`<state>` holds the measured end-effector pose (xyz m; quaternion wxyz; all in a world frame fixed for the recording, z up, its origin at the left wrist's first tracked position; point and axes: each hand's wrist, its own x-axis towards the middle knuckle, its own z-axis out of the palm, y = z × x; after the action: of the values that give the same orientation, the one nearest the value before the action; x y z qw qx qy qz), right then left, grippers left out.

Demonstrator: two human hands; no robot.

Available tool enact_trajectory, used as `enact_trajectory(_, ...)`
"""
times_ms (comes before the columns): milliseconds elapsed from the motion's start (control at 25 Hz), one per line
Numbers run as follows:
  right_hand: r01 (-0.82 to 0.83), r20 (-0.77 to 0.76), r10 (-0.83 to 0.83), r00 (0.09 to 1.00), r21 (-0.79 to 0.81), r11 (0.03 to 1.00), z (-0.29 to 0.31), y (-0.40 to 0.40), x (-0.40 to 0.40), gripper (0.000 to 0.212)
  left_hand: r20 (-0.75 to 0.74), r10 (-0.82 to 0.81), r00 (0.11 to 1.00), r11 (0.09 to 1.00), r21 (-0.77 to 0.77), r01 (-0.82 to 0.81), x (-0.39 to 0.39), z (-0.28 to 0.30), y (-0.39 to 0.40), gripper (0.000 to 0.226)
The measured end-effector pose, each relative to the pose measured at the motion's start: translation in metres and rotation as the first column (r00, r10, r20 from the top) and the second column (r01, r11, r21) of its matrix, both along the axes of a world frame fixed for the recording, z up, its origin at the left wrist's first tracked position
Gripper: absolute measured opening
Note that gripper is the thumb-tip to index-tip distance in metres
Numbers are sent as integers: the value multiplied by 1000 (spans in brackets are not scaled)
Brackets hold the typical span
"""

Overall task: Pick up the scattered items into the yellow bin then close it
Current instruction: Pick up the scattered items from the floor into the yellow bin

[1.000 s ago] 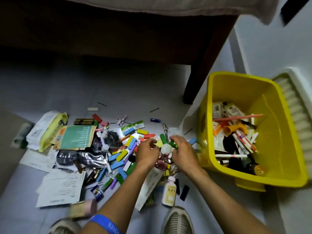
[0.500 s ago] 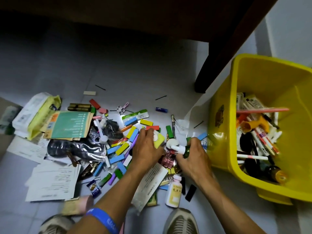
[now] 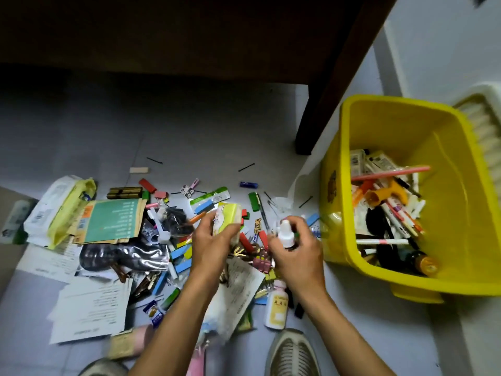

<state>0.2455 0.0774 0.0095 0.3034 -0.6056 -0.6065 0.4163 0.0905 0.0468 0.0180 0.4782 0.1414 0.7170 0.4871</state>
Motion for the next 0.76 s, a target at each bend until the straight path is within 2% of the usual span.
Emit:
enact_trajectory(40,101,-140,-90,986,75,992,26,-7,11,22,22,-50,999,995,90,48,11,21,6,31)
enact_trajectory(80,212,-207,-173,963,183,960,51,-10,24,22,38,-122,992,978,175,114,25,44,14,24)
enact_trajectory(160,365,-220,-301,928,374,852,91,2,55,23,27,-290,957,919,288,270,60,85,36,21)
enact_trajectory(200,381,-183,-336,924,395,836,105,14,69,29,-6,-370,929,885,302,355,77,101,47,31)
enact_trajectory(280,296,46,-319,947,270,916,123,38,87,62,-54,-433,900,874,218,434,97,120,63,58)
enact_trajectory(320,230,199,-276,940,225,947,125,43,92,74,-71,-405,911,894,176,411,96,119,65,63)
enact_trajectory(360,177,297,-251,921,255,951,124,41,95,76,-87,-358,930,918,151,368,90,111,60,62)
enact_trajectory(440,58,279,-199,939,443,895,109,21,88,51,-132,-276,952,954,84,288,64,85,27,46)
enact_trajectory(480,-8,253,-118,960,447,894,93,3,79,34,-192,-246,950,967,22,255,51,65,4,34)
enact_trajectory(520,-92,263,-6,965,360,928,75,-15,68,20,-283,-252,925,968,-74,241,42,40,-21,21)
enact_trajectory(560,-182,311,114,944,199,963,56,-32,55,13,-377,-314,871,947,-192,258,36,16,-45,15)
enact_trajectory(600,-254,406,232,884,-1,967,35,-47,42,14,-440,-422,793,899,-316,303,31,-8,-67,16)
enact_trajectory(680,-299,597,434,675,-317,900,-7,-69,25,42,-449,-662,600,739,-527,420,31,-46,-100,42)
enact_trajectory(720,-278,626,489,607,-409,869,-21,-75,20,56,-438,-738,513,666,-591,455,32,-59,-109,58)
enact_trajectory(760,-255,629,511,585,-456,853,-33,-77,18,66,-437,-784,442,616,-634,468,32,-70,-113,71)
